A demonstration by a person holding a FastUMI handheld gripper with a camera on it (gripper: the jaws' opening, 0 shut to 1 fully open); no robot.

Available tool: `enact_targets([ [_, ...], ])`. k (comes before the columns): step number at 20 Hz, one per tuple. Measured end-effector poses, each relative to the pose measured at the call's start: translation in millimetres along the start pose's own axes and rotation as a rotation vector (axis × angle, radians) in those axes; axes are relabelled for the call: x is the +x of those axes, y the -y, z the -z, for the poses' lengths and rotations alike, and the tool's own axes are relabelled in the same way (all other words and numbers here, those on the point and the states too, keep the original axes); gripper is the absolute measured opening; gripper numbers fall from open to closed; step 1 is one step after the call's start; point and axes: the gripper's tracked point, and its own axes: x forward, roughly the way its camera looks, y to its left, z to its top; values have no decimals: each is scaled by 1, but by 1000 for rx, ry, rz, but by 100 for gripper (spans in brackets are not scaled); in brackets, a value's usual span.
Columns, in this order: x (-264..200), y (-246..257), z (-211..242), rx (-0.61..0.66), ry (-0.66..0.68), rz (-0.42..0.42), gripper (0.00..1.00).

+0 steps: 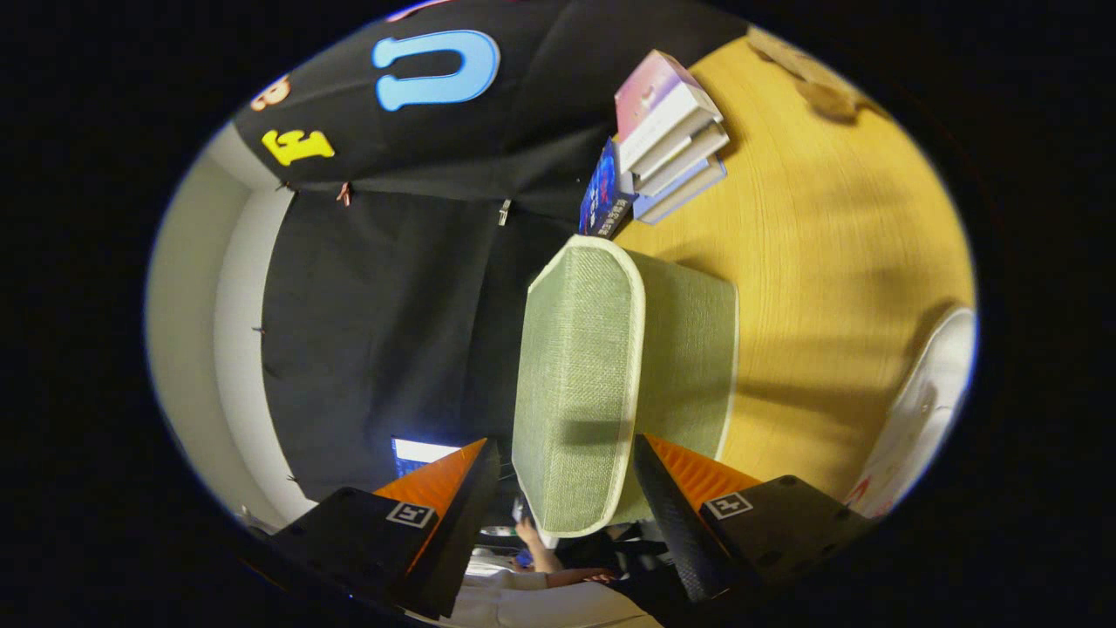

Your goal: Open the storage box then place both shoes into the box .Put the left shoe in first, then the right shoe, with the right side of both shoes facing outward in a uniform manner.

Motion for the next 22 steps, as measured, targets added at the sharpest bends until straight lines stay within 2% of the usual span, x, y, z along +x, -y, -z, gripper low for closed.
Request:
enact_targets([
  [4,25,17,3,78,-45,-54,96],
  [7,34,7,2,142,-56,-151,93],
  [8,37,7,4,152,-66,-173,86],
  [10,40,10,11,164,-104,-196,53],
  [12,32,-3,1,154,-64,-232,21],
  [13,31,-4,0,129,-40,-224,5],
  [18,17,-56,-4,49,51,-238,5],
  [22,36,-117,1,-50,84,-226,5],
])
